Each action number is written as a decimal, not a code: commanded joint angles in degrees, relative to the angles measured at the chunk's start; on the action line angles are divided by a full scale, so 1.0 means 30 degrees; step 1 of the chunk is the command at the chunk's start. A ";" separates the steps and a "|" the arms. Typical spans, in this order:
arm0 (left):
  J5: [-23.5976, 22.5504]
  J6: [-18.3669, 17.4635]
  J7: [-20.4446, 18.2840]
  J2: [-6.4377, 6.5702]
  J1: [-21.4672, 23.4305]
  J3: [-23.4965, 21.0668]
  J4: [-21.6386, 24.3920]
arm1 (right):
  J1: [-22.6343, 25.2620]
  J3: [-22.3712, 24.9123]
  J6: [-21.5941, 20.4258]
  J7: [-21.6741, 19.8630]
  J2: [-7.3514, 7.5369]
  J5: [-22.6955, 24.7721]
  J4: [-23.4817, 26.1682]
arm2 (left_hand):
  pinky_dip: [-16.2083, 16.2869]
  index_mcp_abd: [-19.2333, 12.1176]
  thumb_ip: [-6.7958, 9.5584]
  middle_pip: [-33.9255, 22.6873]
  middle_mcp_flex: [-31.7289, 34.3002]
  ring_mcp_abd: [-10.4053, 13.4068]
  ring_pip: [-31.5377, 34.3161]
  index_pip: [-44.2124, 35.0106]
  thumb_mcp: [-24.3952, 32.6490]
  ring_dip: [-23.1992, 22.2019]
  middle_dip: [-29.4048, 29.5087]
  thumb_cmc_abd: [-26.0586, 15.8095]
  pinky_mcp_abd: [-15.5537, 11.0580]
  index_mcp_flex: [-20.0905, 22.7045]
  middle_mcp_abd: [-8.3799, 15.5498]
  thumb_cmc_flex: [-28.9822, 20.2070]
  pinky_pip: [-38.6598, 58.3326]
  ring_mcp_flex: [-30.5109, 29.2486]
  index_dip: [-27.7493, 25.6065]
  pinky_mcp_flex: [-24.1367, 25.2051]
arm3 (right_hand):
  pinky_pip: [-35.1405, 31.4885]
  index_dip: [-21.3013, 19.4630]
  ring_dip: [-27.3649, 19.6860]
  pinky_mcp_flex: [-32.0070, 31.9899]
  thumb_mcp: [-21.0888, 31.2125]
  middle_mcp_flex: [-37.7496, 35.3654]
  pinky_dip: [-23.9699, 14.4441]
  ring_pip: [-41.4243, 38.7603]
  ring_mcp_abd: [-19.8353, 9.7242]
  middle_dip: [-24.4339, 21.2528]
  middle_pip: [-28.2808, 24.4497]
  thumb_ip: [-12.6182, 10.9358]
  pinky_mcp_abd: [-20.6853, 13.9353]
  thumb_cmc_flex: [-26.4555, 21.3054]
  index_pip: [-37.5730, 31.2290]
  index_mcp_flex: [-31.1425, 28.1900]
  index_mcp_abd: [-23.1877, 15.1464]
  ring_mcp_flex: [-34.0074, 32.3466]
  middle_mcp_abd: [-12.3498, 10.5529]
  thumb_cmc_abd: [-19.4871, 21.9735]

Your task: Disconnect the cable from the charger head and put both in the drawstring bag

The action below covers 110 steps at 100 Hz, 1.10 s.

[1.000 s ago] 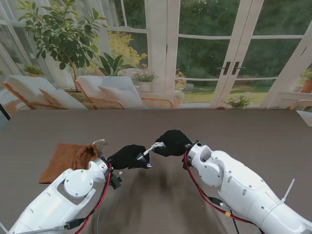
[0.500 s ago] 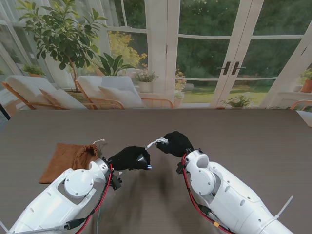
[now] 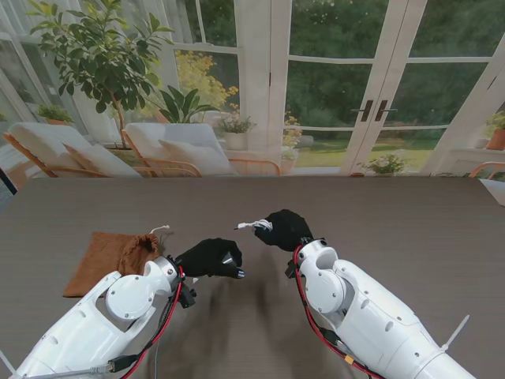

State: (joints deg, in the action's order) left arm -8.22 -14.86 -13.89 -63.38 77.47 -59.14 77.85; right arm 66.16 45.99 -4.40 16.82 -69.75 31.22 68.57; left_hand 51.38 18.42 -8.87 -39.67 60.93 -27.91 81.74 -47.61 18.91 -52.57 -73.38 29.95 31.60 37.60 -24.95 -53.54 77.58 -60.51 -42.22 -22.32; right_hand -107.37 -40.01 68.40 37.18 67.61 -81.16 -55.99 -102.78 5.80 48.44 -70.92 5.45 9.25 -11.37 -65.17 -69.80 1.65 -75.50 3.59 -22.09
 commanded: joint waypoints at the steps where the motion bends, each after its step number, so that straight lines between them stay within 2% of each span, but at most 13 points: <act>1: -0.0035 0.0095 -0.0177 -0.0008 -0.0245 0.0110 -0.0154 | -0.0195 0.0037 -0.0010 -0.0284 0.0054 0.0132 0.0079 | 0.0665 -0.1107 0.0606 -0.0096 -0.0169 0.0906 -0.0091 -0.1567 0.1974 -0.0151 -0.0349 -0.3910 -0.1477 0.1150 0.0791 -0.6118 0.0448 0.1056 0.0066 0.0832 | -0.4202 -0.0396 0.0373 1.0896 0.0654 -0.0702 -0.0820 -0.1125 -0.0833 0.0086 -0.2813 -0.0341 -0.1833 -0.1005 -0.0844 -0.2244 0.1917 0.0235 0.3115 0.0267; 7: -0.0502 0.0080 -0.0126 0.0027 -0.0434 0.0304 -0.0329 | -0.0312 0.0039 0.0086 -0.0284 0.0082 0.0306 0.0072 | 0.0782 -0.1201 0.0646 0.0413 -0.0850 0.1077 -0.0613 -0.1632 0.1666 -0.0599 -0.1959 -0.4049 -0.1921 0.0961 0.0870 -0.6227 0.0225 0.2092 0.0075 0.1371 | -0.4202 -0.0444 0.0363 1.0895 0.0483 -0.0699 -0.0801 -0.1113 -0.0937 0.0070 -0.2767 -0.0352 -0.1857 -0.0992 -0.0803 -0.2155 0.1818 0.0228 0.3004 0.0344; 27: -0.1965 -0.0014 0.0376 0.0030 -0.1032 0.1149 -0.1049 | -0.0448 0.0246 0.0426 -0.0319 0.0206 0.0800 0.0343 | 0.0914 -0.1310 0.0691 0.1054 -0.2329 0.0830 -0.1963 -0.1725 0.1359 -0.0997 -0.3266 -0.4244 -0.3033 0.0560 0.0974 -0.6332 -0.0671 0.4980 0.0181 0.3505 | -0.4202 -0.0621 0.0287 1.0880 0.0054 -0.0693 -0.0654 -0.1062 -0.1159 0.0044 -0.2641 -0.0391 -0.1975 -0.1018 -0.0682 -0.1866 0.1674 0.0209 0.2905 0.0544; 38: -0.2803 0.0199 0.0304 0.0119 -0.1421 0.1711 -0.1403 | -0.0469 0.0345 0.0466 -0.0324 0.0307 0.1188 0.0538 | 0.0672 -0.1408 0.0711 -0.0254 -0.2668 0.0636 -0.2762 -0.2040 0.0819 -0.1261 -0.4404 -0.4513 -0.3723 0.0132 0.1223 -0.6291 -0.1360 0.6375 0.0088 0.4908 | -0.4202 -0.0712 0.0224 1.0870 -0.0201 -0.0683 -0.0495 -0.1028 -0.1326 0.0009 -0.2488 -0.0398 -0.2106 -0.1026 -0.0601 -0.1642 0.1577 0.0195 0.2790 0.0722; 43: -0.3172 0.0247 0.0393 0.0121 -0.1621 0.1993 -0.1635 | -0.0475 0.0375 0.0448 -0.0350 0.0354 0.1345 0.0608 | 0.0539 -0.1368 0.0818 -0.0793 -0.2958 0.0584 -0.3132 -0.2261 0.0361 -0.1458 -0.4393 -0.4676 -0.3870 -0.0034 0.1270 -0.6504 -0.1421 0.6769 0.0198 0.5157 | -0.4202 -0.0743 0.0199 1.0866 -0.0277 -0.0690 -0.0459 -0.1019 -0.1338 -0.0002 -0.2434 -0.0404 -0.2125 -0.1024 -0.0582 -0.1603 0.1552 0.0193 0.2743 0.0762; 60: -0.4400 0.0448 0.0679 0.0150 -0.2303 0.2867 -0.2369 | -0.0472 0.0420 0.0425 -0.0352 0.0412 0.1571 0.0701 | 0.0488 -0.1514 0.0834 -0.0945 -0.3406 0.0823 -0.3616 -0.2425 0.0109 -0.1392 -0.4462 -0.4792 -0.4178 -0.0236 0.1555 -0.6501 -0.1513 0.7441 0.0202 0.5477 | -0.4202 -0.0837 0.0124 1.0852 -0.0469 -0.0692 -0.0292 -0.1009 -0.1483 0.0000 -0.2333 -0.0446 -0.2205 -0.1044 -0.0534 -0.1509 0.1484 0.0188 0.2656 0.0854; 91: -0.5630 0.1030 0.0823 0.0170 -0.3274 0.4290 -0.3414 | -0.0332 0.0530 0.0422 -0.0133 0.0362 0.1493 0.0744 | 0.0442 -0.1772 0.0959 -0.0756 -0.4304 0.1532 -0.4104 -0.2462 -0.0194 -0.1310 -0.4488 -0.4650 -0.5006 -0.0880 0.2041 -0.6355 -0.1572 0.8409 0.0493 0.5794 | -0.4202 -0.0951 0.0062 1.0847 -0.0645 -0.0695 -0.0212 -0.1011 -0.1523 0.0020 -0.2238 -0.0407 -0.2236 -0.1081 -0.0496 -0.1312 0.1465 0.0187 0.2526 0.0944; 110: -0.6758 0.1456 0.0847 0.0312 -0.3538 0.4895 -0.3440 | -0.0303 0.0561 0.0396 -0.0013 0.0339 0.1483 0.0751 | -0.0285 -0.1756 0.0639 0.1547 -0.5137 0.2166 -0.5924 -0.0878 0.2036 -0.0533 -0.4652 -0.3519 -0.5789 -0.1509 0.2498 -0.4765 -0.1982 0.9834 0.1523 0.6577 | -0.4202 -0.0999 0.0045 1.0847 -0.0759 -0.0696 -0.0208 -0.1011 -0.1579 0.0041 -0.2235 -0.0387 -0.2237 -0.1099 -0.0496 -0.1165 0.1464 0.0186 0.2419 0.1008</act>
State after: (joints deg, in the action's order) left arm -27.46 -11.01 -10.04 -62.62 66.77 -44.69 67.68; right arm 64.96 47.65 -3.05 17.42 -68.50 35.61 70.36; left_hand 53.27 14.49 -8.27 -37.05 46.22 -21.49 69.03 -48.15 14.12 -55.22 -86.40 28.26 18.65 31.59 -21.13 -62.14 73.24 -34.66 -38.67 -3.12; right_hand -107.38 -41.52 68.41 37.18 66.12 -81.16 -55.99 -102.79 5.50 48.40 -70.93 5.45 9.25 -11.92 -64.59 -69.83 1.59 -75.50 3.55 -21.89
